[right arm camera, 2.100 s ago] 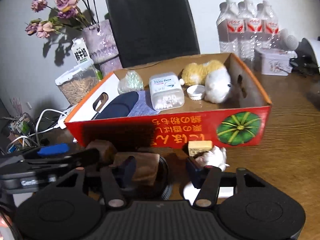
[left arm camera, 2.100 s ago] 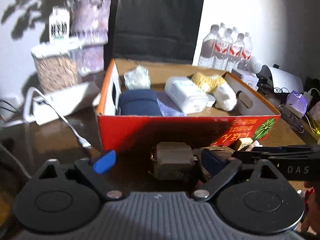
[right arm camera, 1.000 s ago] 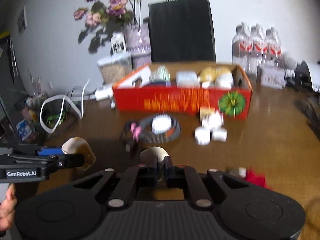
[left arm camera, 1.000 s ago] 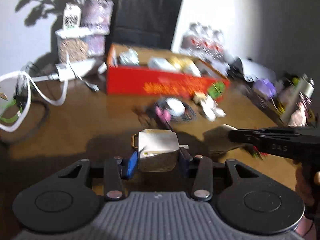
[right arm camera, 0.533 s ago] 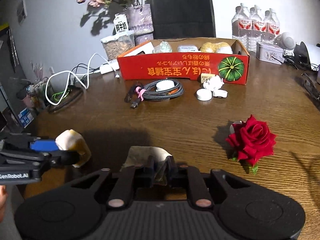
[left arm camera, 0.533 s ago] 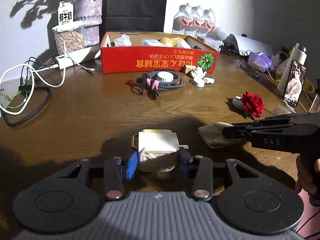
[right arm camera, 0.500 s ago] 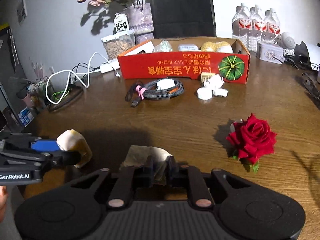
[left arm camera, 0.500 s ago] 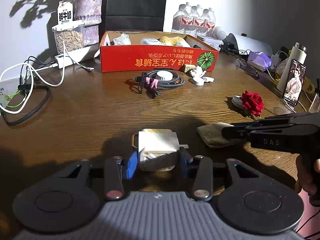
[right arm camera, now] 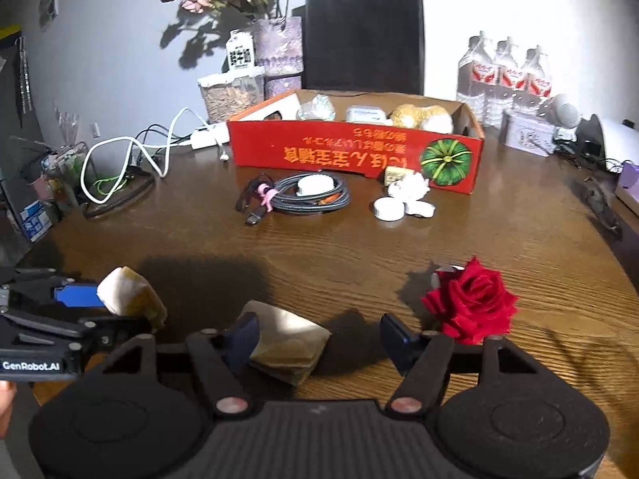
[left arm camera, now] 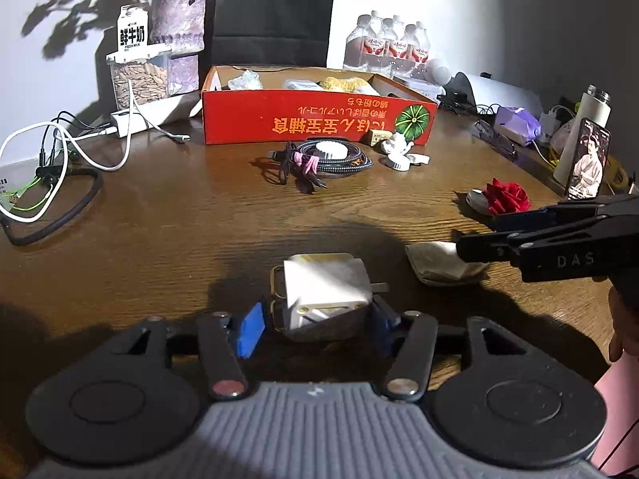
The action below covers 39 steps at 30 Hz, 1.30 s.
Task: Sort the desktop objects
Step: 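Lift both held items and move them over the cardboard box, then lower both items into the box and open both tools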
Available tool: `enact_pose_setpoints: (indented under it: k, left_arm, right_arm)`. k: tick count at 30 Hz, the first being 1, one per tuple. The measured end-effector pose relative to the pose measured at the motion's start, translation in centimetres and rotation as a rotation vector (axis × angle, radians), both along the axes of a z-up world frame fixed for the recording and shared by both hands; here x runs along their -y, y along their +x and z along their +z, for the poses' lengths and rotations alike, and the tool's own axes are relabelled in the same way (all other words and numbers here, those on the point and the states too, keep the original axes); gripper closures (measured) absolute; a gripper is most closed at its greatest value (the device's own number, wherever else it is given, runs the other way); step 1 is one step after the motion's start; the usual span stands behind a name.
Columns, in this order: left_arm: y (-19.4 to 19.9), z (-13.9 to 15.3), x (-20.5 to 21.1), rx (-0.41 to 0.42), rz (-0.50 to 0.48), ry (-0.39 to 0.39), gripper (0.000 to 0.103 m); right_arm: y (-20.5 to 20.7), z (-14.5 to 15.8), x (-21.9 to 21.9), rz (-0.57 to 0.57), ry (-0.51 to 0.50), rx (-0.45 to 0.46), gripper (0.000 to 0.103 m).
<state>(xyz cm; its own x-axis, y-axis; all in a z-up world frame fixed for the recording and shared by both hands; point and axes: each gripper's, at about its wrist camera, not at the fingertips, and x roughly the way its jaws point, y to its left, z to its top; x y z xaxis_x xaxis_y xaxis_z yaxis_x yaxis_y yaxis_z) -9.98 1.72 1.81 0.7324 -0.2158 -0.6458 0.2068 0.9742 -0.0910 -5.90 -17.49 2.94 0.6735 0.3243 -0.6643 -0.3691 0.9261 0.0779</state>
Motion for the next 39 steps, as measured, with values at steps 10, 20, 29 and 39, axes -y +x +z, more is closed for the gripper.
enact_pose_setpoints:
  k: [10, 20, 29, 39]
  left_arm:
    - [0.2, 0.4, -0.5, 0.036, -0.009, -0.008, 0.062]
    - [2.3, 3.3, -1.9, 0.09, 0.044, -0.018, 0.062]
    - [18.3, 10.3, -1.8, 0.136, -0.001, -0.067, 0.062]
    - [37.3, 8.0, -0.9, -0.011, 0.13, 0.003, 0.062]
  right_arm:
    - [0.8, -1.1, -1.5, 0.036, -0.021, -0.033, 0.071]
    - [1.0, 2.2, 0.5, -0.013, 0.068, 0.049, 0.095]
    - [16.0, 10.2, 2.4, -0.112, 0.149, 0.142, 0.095]
    - [35.8, 6.1, -0.6, -0.171, 0.337, -0.197, 0.095]
